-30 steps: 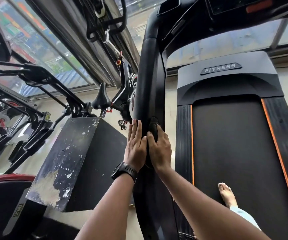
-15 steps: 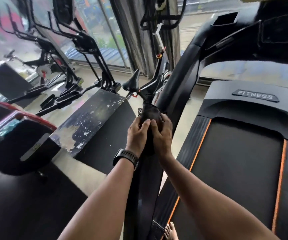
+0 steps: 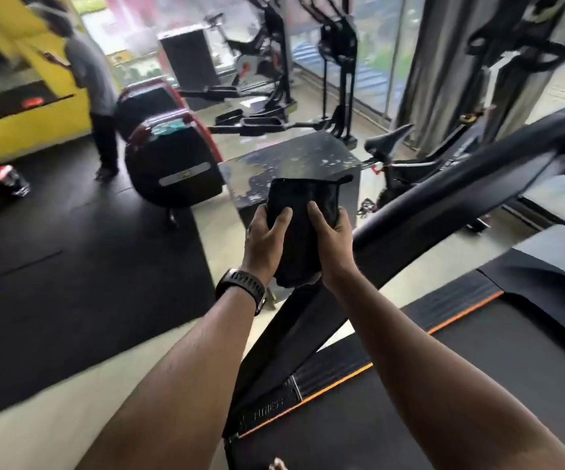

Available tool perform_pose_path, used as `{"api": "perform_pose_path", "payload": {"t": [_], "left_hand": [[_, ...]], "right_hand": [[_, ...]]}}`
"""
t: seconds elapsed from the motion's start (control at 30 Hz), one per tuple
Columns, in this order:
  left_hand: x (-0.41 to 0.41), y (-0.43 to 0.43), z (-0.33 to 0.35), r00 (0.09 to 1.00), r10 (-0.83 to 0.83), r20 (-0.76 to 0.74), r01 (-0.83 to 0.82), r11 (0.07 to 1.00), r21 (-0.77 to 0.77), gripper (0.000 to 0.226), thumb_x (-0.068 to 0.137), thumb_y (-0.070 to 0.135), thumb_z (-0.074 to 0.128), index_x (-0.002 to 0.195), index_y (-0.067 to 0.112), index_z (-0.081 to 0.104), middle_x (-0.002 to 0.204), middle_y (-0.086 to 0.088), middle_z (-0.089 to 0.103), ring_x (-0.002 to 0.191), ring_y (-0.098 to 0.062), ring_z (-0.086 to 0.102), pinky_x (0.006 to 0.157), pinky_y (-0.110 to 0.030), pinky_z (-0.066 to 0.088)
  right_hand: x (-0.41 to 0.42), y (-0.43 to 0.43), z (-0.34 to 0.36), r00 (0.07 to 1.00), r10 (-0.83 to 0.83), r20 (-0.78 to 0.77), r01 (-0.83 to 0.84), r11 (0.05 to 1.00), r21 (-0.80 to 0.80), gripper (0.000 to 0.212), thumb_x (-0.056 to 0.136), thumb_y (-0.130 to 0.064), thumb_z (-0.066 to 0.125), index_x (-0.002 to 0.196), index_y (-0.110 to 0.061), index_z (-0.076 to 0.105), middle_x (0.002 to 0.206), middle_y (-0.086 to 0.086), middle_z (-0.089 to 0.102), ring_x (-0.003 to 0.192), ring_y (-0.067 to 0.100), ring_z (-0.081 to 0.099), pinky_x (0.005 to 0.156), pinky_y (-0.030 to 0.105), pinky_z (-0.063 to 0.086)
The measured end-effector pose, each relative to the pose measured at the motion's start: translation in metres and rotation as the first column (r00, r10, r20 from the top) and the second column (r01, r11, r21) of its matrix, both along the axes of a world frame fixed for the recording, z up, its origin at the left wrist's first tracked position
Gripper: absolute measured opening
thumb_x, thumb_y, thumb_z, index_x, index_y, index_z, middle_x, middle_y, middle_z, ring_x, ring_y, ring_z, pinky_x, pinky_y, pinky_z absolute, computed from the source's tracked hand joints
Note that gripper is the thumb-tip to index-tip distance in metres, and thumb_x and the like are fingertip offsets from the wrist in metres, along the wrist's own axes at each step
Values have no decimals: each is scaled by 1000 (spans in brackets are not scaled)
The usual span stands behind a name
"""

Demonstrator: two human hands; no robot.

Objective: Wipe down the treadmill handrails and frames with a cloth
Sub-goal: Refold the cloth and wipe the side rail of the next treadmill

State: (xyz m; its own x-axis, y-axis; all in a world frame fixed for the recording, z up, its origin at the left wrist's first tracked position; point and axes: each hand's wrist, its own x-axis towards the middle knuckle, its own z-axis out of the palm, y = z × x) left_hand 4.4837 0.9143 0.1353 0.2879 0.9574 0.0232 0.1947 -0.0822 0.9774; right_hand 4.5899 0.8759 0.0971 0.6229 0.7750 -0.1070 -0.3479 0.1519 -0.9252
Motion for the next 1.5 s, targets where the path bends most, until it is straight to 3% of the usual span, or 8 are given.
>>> {"api": "perform_pose_path", "payload": {"t": [0.23, 0.4, 0.53, 0.6, 0.97, 1.1, 1.23, 1.5], "left_hand": [[-142, 12, 1, 954, 301, -2, -300, 951, 72, 31, 92, 48, 57, 110, 24, 62, 104, 8, 71, 100, -10, 66, 94, -40, 53], [-257, 18, 2, 892, 451, -18, -445, 886, 135, 27, 102, 40, 49, 117, 19, 57, 108, 11, 65, 99, -5, 62, 89, -27, 48], [-342, 25, -2, 870, 493, -16, -489, 866, 105, 12, 105, 35, 45, 114, 27, 45, 97, 26, 52, 76, 30, 50, 65, 1, 38], [-372, 31, -7, 864, 502, -50, -496, 863, 98, 18, 105, 36, 44, 120, 27, 44, 94, 30, 45, 73, 30, 47, 59, 5, 35], [-539, 125, -95, 816, 575, -66, -556, 810, 188, 30, 104, 38, 44, 119, 15, 53, 114, 5, 64, 103, -11, 61, 91, -35, 50], [-588, 203, -154, 850, 521, -77, -493, 839, 230, 32, 105, 39, 41, 125, 14, 48, 115, 9, 55, 109, -14, 55, 89, -28, 42], [-619, 287, -201, 892, 450, -49, -420, 863, 280, 31, 103, 42, 41, 121, 18, 49, 118, 2, 61, 109, -19, 60, 94, -37, 49], [-597, 406, -200, 987, 151, -61, -127, 949, 288, 30, 102, 42, 45, 121, 20, 54, 119, 2, 62, 112, -19, 59, 100, -39, 47]], "right_hand": [[-131, 36, 18, 961, 265, 80, -268, 963, 32, 31, 92, -35, 74, 111, -13, 65, 107, 9, 75, 101, 26, 72, 90, 49, 60], [-247, 58, 30, 900, 424, 105, -433, 897, 88, 19, 97, -24, 70, 112, -12, 66, 101, 2, 77, 93, 15, 74, 78, 30, 60], [-332, 76, 22, 869, 472, 147, -489, 864, 119, 24, 97, -28, 69, 114, -14, 64, 110, 8, 74, 103, 23, 72, 91, 43, 60], [-363, 87, 12, 860, 485, 158, -503, 857, 109, 21, 96, -32, 69, 110, -17, 64, 110, 9, 73, 104, 25, 71, 93, 48, 59], [-533, 195, -80, 864, 474, 168, -496, 860, 125, 30, 84, -47, 74, 98, -22, 68, 103, 6, 76, 99, 26, 72, 90, 52, 59], [-585, 271, -149, 906, 378, 191, -410, 895, 176, 31, 81, -49, 74, 92, -20, 68, 96, 5, 76, 92, 22, 73, 88, 51, 59], [-612, 338, -187, 948, 230, 222, -278, 935, 220, 28, 83, -47, 72, 90, -21, 66, 94, 2, 74, 91, 18, 72, 90, 50, 58], [-589, 414, -188, 965, -45, 258, 7, 989, 145, 45, 82, -54, 71, 108, -16, 68, 104, 4, 76, 99, 21, 72, 90, 50, 59]]}}
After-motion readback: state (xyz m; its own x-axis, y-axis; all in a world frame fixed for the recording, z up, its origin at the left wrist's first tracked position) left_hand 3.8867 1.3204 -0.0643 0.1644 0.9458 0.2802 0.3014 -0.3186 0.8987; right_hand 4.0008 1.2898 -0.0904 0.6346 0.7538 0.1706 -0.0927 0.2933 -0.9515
